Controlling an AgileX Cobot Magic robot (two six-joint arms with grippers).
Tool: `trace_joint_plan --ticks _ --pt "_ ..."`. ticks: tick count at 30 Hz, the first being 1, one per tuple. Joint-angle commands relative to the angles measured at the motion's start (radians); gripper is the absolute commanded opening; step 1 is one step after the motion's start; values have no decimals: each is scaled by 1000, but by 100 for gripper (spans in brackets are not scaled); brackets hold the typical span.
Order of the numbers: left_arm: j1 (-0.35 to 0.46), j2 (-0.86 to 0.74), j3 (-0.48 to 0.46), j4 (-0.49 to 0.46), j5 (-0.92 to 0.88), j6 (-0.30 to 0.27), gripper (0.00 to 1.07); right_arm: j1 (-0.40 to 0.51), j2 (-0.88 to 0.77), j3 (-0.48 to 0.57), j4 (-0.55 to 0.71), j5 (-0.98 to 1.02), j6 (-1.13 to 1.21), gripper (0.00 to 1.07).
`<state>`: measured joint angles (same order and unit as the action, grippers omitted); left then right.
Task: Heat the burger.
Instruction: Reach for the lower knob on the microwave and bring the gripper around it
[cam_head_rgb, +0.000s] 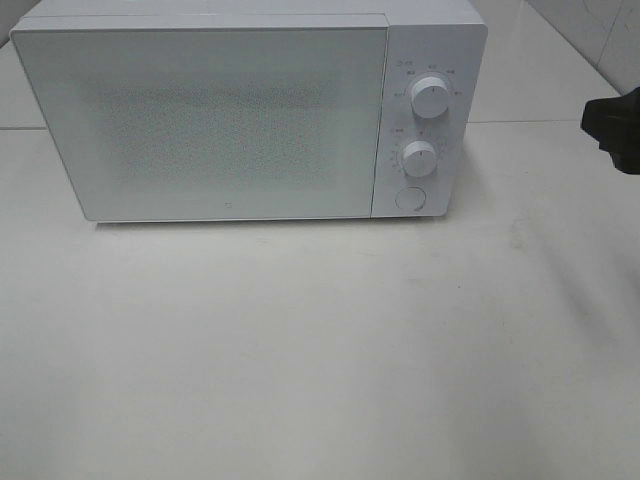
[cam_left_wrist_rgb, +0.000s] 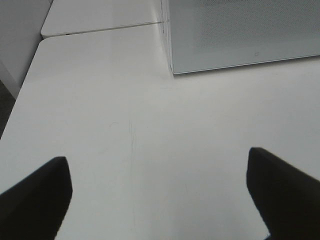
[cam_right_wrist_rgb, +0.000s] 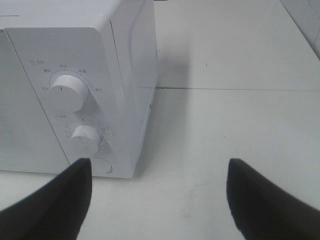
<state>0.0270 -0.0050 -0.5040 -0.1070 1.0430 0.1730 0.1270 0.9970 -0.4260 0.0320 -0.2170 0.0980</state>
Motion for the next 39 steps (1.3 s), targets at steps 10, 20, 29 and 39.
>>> trace_joint_plan --ticks 10,20,29,39 --pt "2 -25 -1 1 1 2 87 19 269 23 12 -383 -34 72" --pt "2 -25 -1 1 1 2 87 203 460 52 287 -612 -264 72" --pt "2 -25 -1 1 1 2 87 403 623 50 561 -860 -329 72" --pt "2 -25 -1 1 1 2 87 502 729 50 643 -1023 -328 72"
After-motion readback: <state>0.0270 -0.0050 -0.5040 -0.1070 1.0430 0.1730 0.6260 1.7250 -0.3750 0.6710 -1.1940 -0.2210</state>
